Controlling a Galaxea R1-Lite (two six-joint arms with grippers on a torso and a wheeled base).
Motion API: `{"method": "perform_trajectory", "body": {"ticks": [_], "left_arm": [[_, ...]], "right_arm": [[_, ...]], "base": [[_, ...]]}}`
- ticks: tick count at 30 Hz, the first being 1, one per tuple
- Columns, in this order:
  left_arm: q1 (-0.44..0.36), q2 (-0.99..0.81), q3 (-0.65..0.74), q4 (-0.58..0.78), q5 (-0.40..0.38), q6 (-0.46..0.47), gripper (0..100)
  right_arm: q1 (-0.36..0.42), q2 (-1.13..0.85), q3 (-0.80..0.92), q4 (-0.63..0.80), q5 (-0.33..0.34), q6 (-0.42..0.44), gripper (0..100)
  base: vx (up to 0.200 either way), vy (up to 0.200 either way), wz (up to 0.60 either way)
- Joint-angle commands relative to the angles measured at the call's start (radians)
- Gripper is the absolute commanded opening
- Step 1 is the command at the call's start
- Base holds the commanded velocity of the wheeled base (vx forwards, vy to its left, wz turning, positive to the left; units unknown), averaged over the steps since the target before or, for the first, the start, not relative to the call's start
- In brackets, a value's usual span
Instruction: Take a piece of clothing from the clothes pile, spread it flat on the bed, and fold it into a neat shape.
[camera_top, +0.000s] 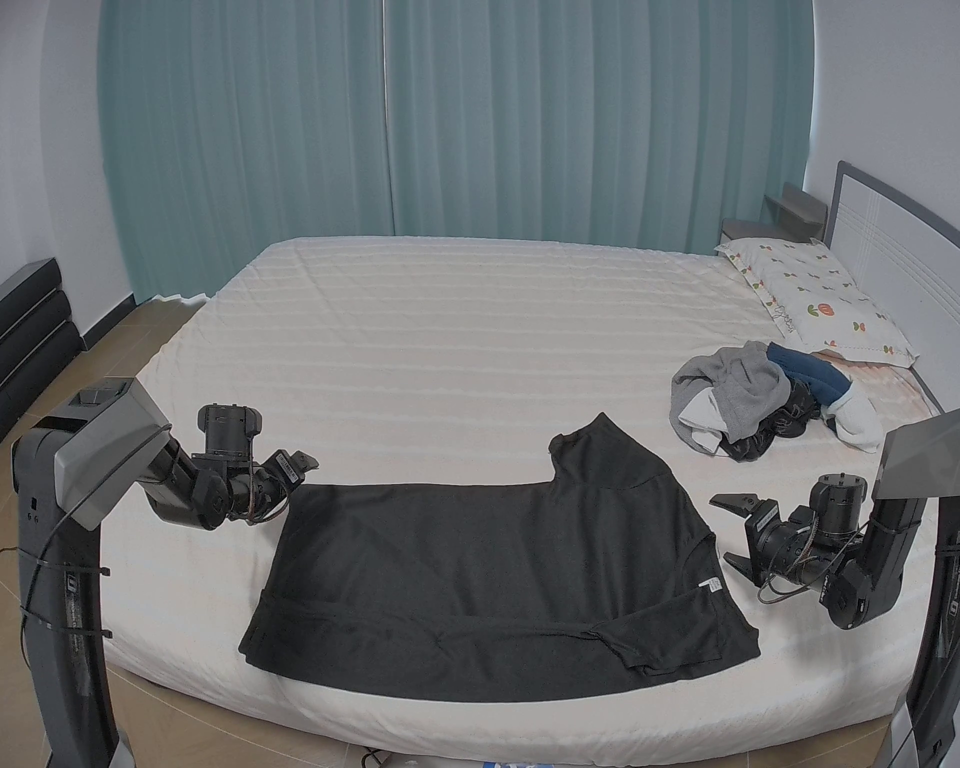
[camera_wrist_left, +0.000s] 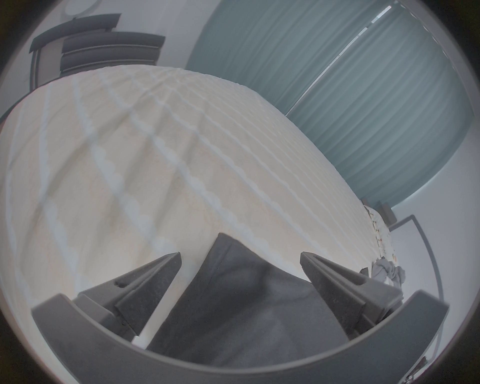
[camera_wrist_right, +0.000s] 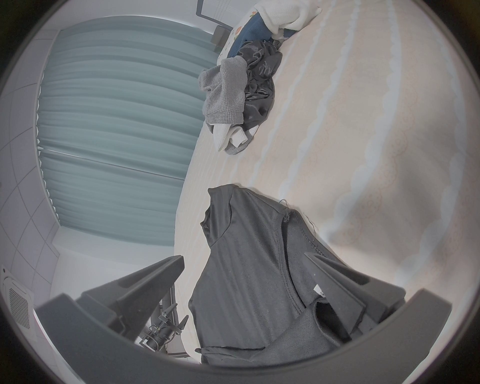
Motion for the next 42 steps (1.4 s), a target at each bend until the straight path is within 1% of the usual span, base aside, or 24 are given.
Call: {"method": "perform_trajectory", "body": {"ticks": [1, 3, 5, 9, 11, 14, 27, 28, 33, 34, 36, 37, 39, 40, 42], "left_arm": [[0.0, 0.079, -0.079, 0.022, -0.008, 0.035, 100], [-0.002, 0.086, -0.084, 0.02, -0.016, 0.041, 100], [-0.002, 0.104, -0.087, 0.01, -0.01, 0.088, 100], [-0.005, 0.11, -0.059, -0.093, -0.01, 0.11, 100], [-0.009, 0.121, -0.053, -0.124, -0.01, 0.114, 100], [-0.017, 0.121, -0.05, -0.121, -0.019, 0.111, 100], [-0.031, 0.13, -0.073, -0.121, -0.016, 0.107, 100], [-0.031, 0.13, -0.073, -0.122, -0.011, 0.107, 0], [-0.031, 0.124, -0.059, -0.131, -0.002, 0.107, 0], [-0.029, 0.122, -0.054, -0.131, 0.018, 0.097, 0], [-0.029, 0.122, -0.054, -0.131, 0.033, 0.084, 0], [-0.029, 0.122, -0.054, -0.131, 0.059, 0.039, 0], [-0.029, 0.118, -0.054, -0.128, 0.066, -0.015, 0], [-0.029, 0.115, -0.054, -0.125, 0.066, -0.027, 0], [-0.031, 0.098, -0.05, -0.122, 0.064, -0.059, 0]], "right_arm": [[0.0, 0.003, 0.0, -0.001, 0.001, -0.002, 100], [0.0, 0.003, 0.0, -0.001, 0.001, -0.002, 100], [0.0, 0.003, 0.0, -0.001, 0.001, -0.003, 100], [0.004, 0.003, 0.0, -0.001, 0.001, -0.005, 100], [0.004, 0.003, 0.0, -0.001, 0.001, -0.005, 100], [0.004, 0.003, 0.0, -0.001, 0.001, -0.006, 100], [0.004, 0.004, 0.0, -0.001, 0.001, -0.011, 100], [0.004, 0.004, 0.0, -0.001, -0.001, -0.011, 100], [0.016, 0.014, -0.015, 0.001, -0.012, -0.009, 100], [0.02, 0.001, -0.035, 0.003, -0.021, -0.008, 100], [0.034, -0.005, -0.041, 0.004, -0.03, -0.009, 100], [0.068, -0.014, -0.063, 0.018, -0.056, -0.012, 100], [0.094, -0.005, -0.124, 0.049, -0.09, -0.015, 100], [0.1, -0.002, -0.144, 0.068, -0.104, -0.018, 100], [0.151, 0.012, -0.224, 0.168, -0.174, -0.046, 100]], "base": [[0.0, 0.0, 0.0], [0.0, 0.0, 0.0], [0.0, 0.0, 0.0], [0.0, 0.0, 0.0], [0.0, 0.0, 0.0], [0.0, 0.0, 0.0], [0.0, 0.0, 0.0], [0.0, 0.0, 0.0], [0.0, 0.0, 0.0], [0.0, 0.0, 0.0], [0.0, 0.0, 0.0], [0.0, 0.0, 0.0], [0.0, 0.0, 0.0], [0.0, 0.0, 0.0], [0.0, 0.0, 0.0]]}}
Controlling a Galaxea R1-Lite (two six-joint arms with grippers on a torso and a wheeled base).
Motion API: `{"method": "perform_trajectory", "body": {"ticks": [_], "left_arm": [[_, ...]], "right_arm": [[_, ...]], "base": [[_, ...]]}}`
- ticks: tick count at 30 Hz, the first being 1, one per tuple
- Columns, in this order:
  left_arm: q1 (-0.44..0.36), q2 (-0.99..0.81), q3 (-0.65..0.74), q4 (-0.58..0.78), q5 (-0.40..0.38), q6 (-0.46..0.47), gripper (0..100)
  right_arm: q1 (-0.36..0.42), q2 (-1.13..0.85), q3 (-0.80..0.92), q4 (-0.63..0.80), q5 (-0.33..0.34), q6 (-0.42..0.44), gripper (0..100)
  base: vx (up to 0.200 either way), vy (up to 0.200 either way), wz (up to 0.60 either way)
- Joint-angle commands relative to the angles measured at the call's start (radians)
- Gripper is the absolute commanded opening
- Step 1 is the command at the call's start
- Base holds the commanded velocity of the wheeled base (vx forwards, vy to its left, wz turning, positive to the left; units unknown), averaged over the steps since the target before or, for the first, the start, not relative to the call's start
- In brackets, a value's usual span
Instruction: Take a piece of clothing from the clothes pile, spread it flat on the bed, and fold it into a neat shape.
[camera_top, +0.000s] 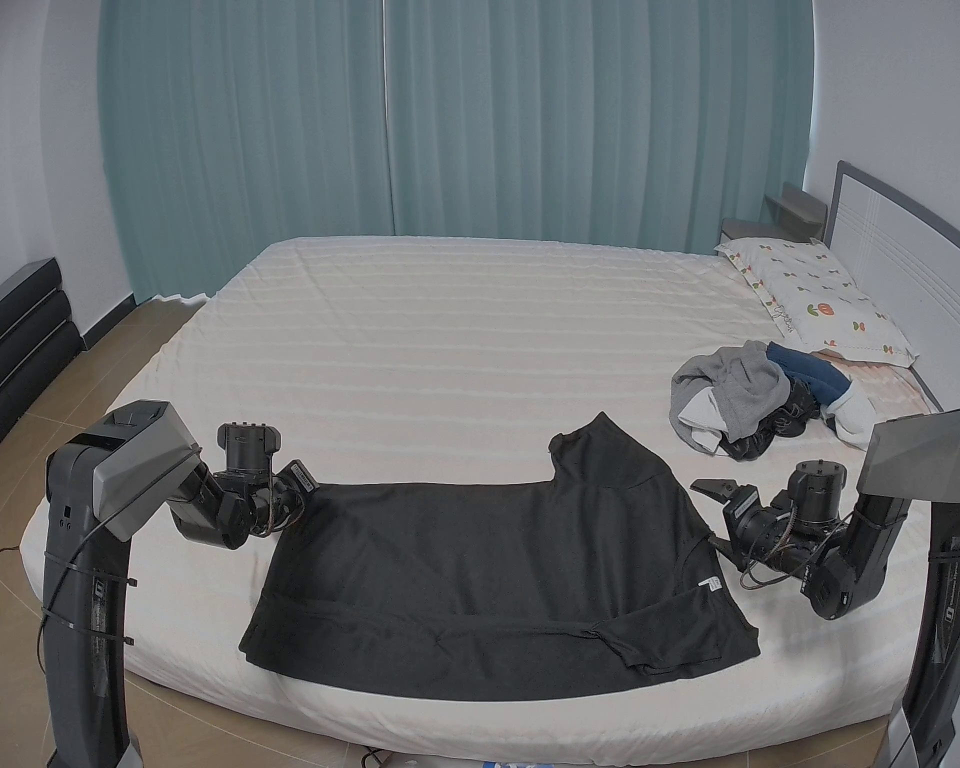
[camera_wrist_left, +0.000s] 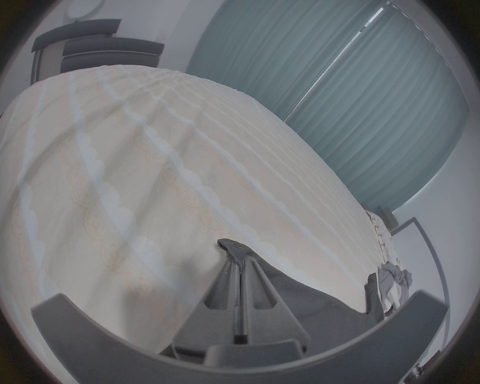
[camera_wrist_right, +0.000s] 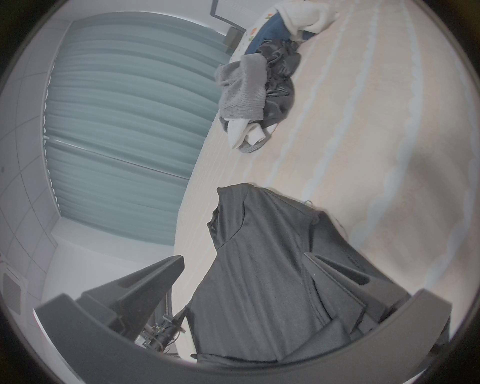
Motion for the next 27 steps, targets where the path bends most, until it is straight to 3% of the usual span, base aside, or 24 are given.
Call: {"method": "perform_trajectory", "body": {"ticks": [1, 3, 5, 6, 11, 18, 27], "left_arm": [[0.0, -0.03, 0.009, 0.005, 0.007, -0.065, 0], [0.0, -0.034, 0.013, 0.003, 0.004, -0.067, 0], [0.0, -0.034, 0.016, 0.002, 0.002, -0.067, 0], [-0.001, -0.036, 0.029, -0.001, 0.002, -0.085, 0], [0.0, -0.061, 0.042, 0.006, -0.004, -0.154, 0], [0.0, -0.059, 0.05, 0.006, -0.005, -0.159, 0], [0.002, -0.059, 0.052, 0.006, -0.007, -0.159, 0]], "right_arm": [[0.093, 0.014, -0.164, 0.147, -0.117, -0.069, 100], [0.098, 0.018, -0.233, 0.203, -0.154, -0.157, 100], [0.098, 0.021, -0.262, 0.221, -0.16, -0.186, 100], [0.095, 0.061, -0.369, 0.282, -0.168, -0.239, 100], [0.092, 0.167, -0.621, 0.462, -0.166, -0.322, 100], [0.052, 0.316, -0.965, 0.736, -0.158, -0.443, 100], [0.006, 0.406, -1.143, 0.802, -0.106, -0.514, 100]], "base": [[0.0, 0.0, 0.0], [0.0, 0.0, 0.0], [0.0, 0.0, 0.0], [0.0, 0.0, 0.0], [0.0, 0.0, 0.0], [0.0, 0.0, 0.0], [0.0, 0.0, 0.0]]}}
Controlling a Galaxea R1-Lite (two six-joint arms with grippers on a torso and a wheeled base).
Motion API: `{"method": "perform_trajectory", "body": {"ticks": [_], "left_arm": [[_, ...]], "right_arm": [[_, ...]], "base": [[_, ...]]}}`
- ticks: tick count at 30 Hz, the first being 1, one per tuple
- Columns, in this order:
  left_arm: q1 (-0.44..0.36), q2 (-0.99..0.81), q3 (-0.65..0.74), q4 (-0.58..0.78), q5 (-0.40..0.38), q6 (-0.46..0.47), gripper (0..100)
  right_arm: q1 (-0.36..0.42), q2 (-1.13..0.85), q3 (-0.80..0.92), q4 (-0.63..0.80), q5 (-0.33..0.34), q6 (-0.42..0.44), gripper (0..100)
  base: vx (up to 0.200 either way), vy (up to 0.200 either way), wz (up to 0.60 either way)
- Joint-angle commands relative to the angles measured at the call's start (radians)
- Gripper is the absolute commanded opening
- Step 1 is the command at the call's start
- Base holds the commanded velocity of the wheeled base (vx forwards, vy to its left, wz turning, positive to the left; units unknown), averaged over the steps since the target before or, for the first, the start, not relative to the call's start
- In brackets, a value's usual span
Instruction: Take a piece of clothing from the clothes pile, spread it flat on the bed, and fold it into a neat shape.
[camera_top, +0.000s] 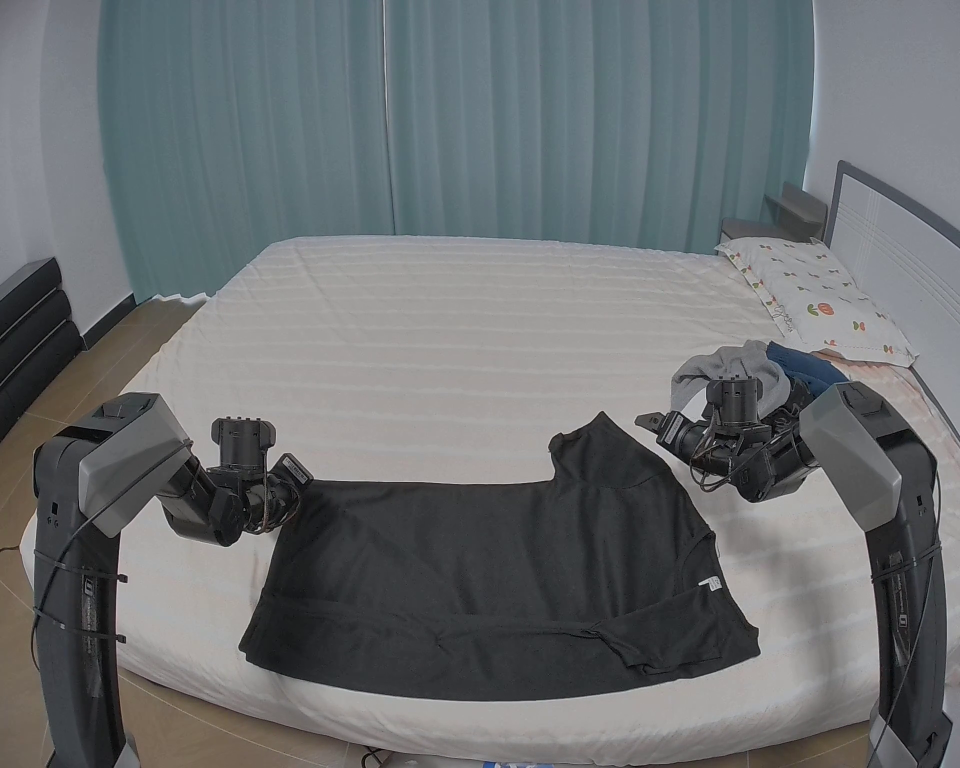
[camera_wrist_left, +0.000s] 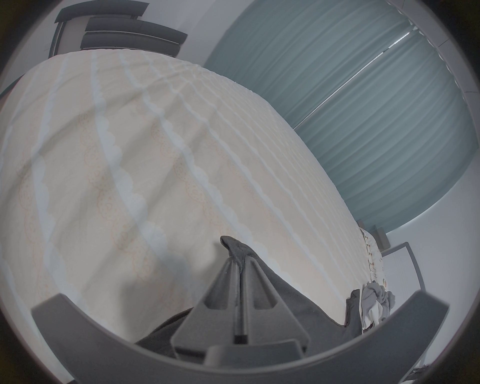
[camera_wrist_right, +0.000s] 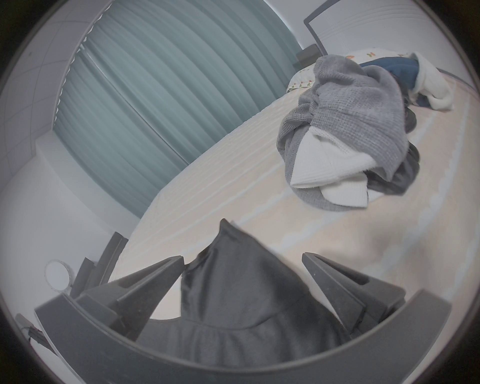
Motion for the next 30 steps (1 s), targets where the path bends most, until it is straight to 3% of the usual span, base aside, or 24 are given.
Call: {"method": "perform_trajectory", "body": {"ticks": [1, 6, 7, 24, 30], "left_arm": [[0.002, -0.007, 0.005, 0.0, -0.001, -0.006, 0], [0.002, -0.004, 0.003, -0.002, -0.001, -0.006, 0], [0.038, -0.03, 0.003, -0.005, 0.0, -0.006, 0], [0.04, -0.044, 0.019, -0.008, 0.0, -0.005, 0], [0.046, -0.068, 0.04, -0.002, -0.003, 0.0, 0]], "right_arm": [[-0.035, 0.126, -0.118, 0.045, 0.048, -0.04, 100], [-0.04, 0.143, -0.12, 0.048, 0.075, -0.039, 100], [-0.049, 0.031, 0.058, -0.231, 0.089, 0.007, 0], [-0.051, 0.01, 0.11, -0.233, 0.108, 0.011, 0], [-0.068, -0.033, 0.167, -0.236, 0.152, 0.012, 0]], "base": [[0.0, 0.0, 0.0], [0.0, 0.0, 0.0], [0.0, 0.0, 0.0], [0.0, 0.0, 0.0], [0.0, 0.0, 0.0]]}}
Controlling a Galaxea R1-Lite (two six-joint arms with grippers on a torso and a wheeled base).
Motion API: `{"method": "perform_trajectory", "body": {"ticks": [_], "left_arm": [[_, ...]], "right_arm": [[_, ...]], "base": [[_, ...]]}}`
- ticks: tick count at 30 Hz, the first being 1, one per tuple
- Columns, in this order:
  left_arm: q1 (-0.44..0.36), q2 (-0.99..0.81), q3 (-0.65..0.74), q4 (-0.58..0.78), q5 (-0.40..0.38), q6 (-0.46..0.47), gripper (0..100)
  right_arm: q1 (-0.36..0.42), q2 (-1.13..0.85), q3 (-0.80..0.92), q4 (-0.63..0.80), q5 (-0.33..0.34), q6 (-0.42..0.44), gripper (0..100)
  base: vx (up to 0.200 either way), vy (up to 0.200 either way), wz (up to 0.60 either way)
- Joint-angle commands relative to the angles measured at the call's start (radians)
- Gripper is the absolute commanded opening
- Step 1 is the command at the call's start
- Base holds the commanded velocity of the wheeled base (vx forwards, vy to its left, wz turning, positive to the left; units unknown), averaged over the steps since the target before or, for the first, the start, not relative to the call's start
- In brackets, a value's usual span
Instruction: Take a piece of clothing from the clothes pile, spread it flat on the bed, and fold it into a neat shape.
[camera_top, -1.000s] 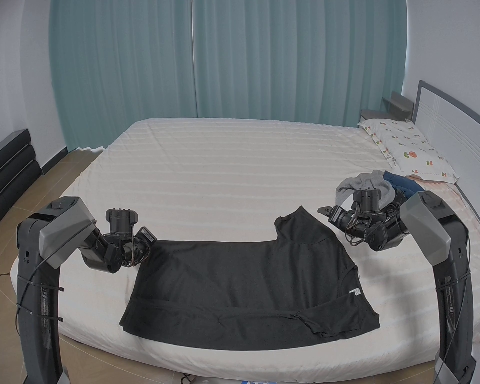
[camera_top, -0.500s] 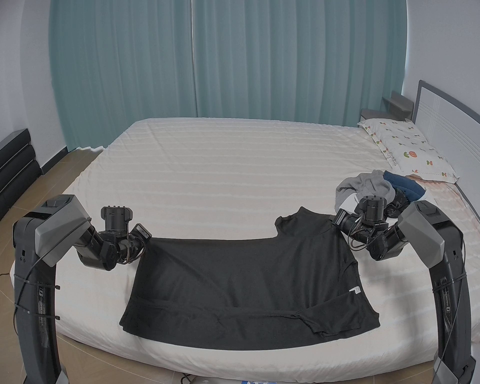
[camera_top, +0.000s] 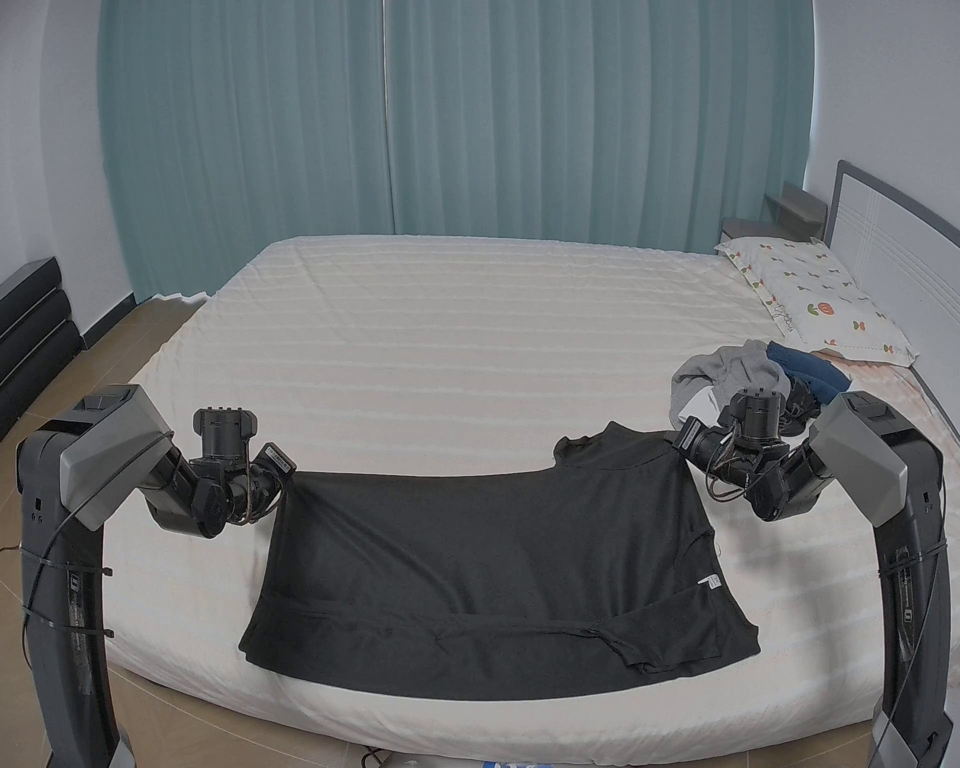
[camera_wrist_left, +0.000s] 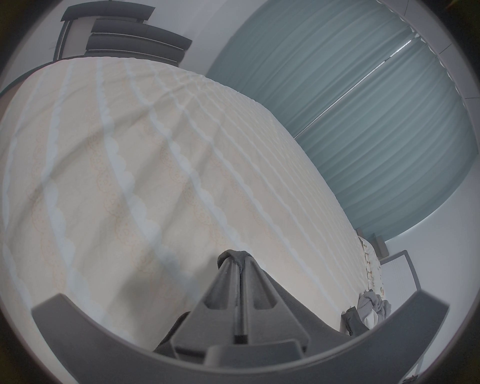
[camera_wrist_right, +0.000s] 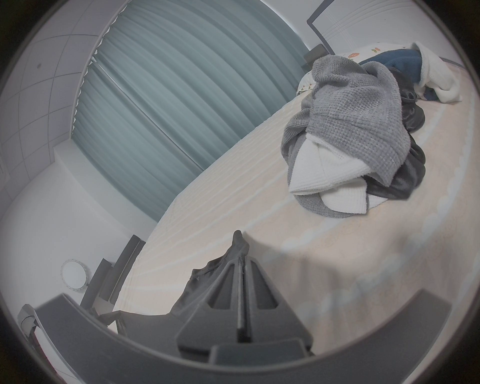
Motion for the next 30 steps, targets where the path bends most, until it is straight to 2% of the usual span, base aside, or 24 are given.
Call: {"method": "perform_trajectory", "body": {"ticks": [1, 6, 14, 20, 24, 30], "left_arm": [[0.005, -0.029, 0.022, 0.003, -0.004, 0.003, 0], [0.014, -0.063, 0.045, -0.003, -0.021, 0.003, 0], [0.025, -0.074, 0.056, 0.004, -0.019, 0.009, 0], [0.018, -0.095, 0.094, -0.005, -0.019, 0.075, 0], [0.023, -0.12, 0.091, -0.005, -0.019, 0.072, 0], [0.023, -0.16, 0.106, 0.004, -0.019, 0.072, 0]], "right_arm": [[-0.017, -0.05, 0.054, -0.001, 0.034, 0.002, 0], [-0.049, -0.088, 0.1, -0.001, 0.065, 0.002, 0], [-0.049, -0.086, 0.143, -0.005, 0.101, 0.0, 0], [-0.058, -0.139, 0.208, -0.023, 0.126, 0.002, 0], [-0.058, -0.137, 0.203, -0.029, 0.14, 0.003, 0], [-0.049, -0.079, 0.2, -0.144, 0.137, 0.003, 0]], "base": [[0.0, 0.0, 0.0], [0.0, 0.0, 0.0], [0.0, 0.0, 0.0], [0.0, 0.0, 0.0], [0.0, 0.0, 0.0], [0.0, 0.0, 0.0]]}}
